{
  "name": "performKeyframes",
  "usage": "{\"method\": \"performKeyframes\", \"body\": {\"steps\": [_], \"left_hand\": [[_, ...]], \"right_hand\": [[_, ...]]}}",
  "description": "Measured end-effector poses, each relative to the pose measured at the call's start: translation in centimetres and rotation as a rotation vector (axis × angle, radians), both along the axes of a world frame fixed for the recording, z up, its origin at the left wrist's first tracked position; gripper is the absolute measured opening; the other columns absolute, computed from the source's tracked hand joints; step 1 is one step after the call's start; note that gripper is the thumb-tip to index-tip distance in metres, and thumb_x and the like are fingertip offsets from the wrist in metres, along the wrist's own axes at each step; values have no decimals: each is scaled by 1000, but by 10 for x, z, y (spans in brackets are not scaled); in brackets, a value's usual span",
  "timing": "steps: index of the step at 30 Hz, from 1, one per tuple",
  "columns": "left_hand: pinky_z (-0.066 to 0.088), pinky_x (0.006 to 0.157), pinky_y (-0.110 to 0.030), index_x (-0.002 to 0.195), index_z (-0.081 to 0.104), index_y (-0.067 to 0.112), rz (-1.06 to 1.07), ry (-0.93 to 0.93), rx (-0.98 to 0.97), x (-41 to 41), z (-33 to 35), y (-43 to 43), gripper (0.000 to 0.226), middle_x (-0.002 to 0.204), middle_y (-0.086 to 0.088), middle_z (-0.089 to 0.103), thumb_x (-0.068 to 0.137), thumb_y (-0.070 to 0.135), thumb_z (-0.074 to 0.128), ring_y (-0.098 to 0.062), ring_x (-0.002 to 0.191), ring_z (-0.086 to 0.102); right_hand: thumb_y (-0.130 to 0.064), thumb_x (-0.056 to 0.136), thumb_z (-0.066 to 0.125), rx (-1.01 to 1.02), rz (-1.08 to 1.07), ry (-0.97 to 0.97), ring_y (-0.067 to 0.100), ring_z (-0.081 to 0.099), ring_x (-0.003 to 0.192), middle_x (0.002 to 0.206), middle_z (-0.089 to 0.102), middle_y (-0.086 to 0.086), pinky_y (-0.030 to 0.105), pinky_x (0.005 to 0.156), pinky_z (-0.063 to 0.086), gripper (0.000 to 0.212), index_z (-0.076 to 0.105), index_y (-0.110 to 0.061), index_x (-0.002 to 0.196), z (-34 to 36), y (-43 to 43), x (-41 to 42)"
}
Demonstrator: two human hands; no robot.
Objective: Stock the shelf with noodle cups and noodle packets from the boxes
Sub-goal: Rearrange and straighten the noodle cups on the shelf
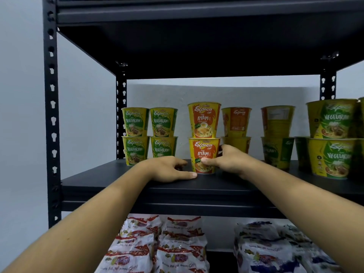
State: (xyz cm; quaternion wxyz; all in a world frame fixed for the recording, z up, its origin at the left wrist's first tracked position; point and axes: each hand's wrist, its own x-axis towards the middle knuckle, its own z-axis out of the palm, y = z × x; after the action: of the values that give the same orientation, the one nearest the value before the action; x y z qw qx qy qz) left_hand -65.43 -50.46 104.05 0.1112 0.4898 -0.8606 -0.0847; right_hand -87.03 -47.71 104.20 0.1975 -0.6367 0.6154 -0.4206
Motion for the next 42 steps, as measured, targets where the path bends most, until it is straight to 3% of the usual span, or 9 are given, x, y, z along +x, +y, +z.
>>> {"method": "performKeyframes", "body": {"steps": [4,9,13,17,28,30,34,37,42], "left_hand": [[32,115,-38,155,43,28,13,-13,-11,0,-2,4,81,160,2,42,92,78,44,-20,144,41],[33,116,-39,152,49,30,5,-30,-6,0,-4,7,76,158,3,46,93,78,42,-21,142,44],[31,115,-39,153,48,31,12,-41,3,-1,-5,6,78,160,3,43,93,79,40,-21,143,42],[28,118,-40,154,46,30,11,-46,-1,-1,-5,4,78,161,3,41,93,79,39,-22,146,39],[26,118,-39,156,43,29,15,-56,-16,-3,-6,4,77,163,2,39,95,77,37,-22,148,36],[28,116,-37,155,45,30,13,-47,-13,-3,-5,5,75,162,3,41,96,75,38,-22,147,38],[31,112,-35,153,47,30,3,-19,-25,-1,-5,7,73,159,3,44,96,74,42,-21,144,42],[33,105,-31,151,51,29,-14,-2,-29,2,-4,6,71,156,3,48,95,73,44,-19,140,46],[41,108,-36,144,58,31,-40,22,-56,3,-5,8,64,148,4,56,95,71,48,-18,130,53]], "right_hand": [[-43,80,84,16,-29,32,25,58,123,138,61,3,42,98,48,73,49,-21,140,3,-14,0],[-48,83,79,24,-57,170,23,61,107,135,61,5,34,79,48,69,50,-19,138,10,-24,3],[-51,84,77,23,-97,257,28,62,118,138,61,7,40,94,53,72,51,-17,141,12,-38,7],[-53,91,69,40,-116,337,28,57,127,145,56,8,42,106,49,70,47,-15,145,12,-47,10],[-65,97,48,7,-189,509,26,60,114,136,59,11,34,90,50,71,46,-9,142,0,-52,9],[-66,98,47,34,-172,549,24,59,107,135,60,11,32,86,48,70,49,-10,139,0,-49,9],[-63,98,51,174,-119,674,24,57,119,140,57,7,32,92,48,67,50,-15,143,0,-32,7],[-67,98,45,205,-64,761,19,59,108,132,62,2,31,84,47,63,58,-19,137,1,-11,-1],[-72,98,35,240,57,790,16,43,140,155,45,-8,36,112,32,65,46,-36,150,3,43,-34]]}}
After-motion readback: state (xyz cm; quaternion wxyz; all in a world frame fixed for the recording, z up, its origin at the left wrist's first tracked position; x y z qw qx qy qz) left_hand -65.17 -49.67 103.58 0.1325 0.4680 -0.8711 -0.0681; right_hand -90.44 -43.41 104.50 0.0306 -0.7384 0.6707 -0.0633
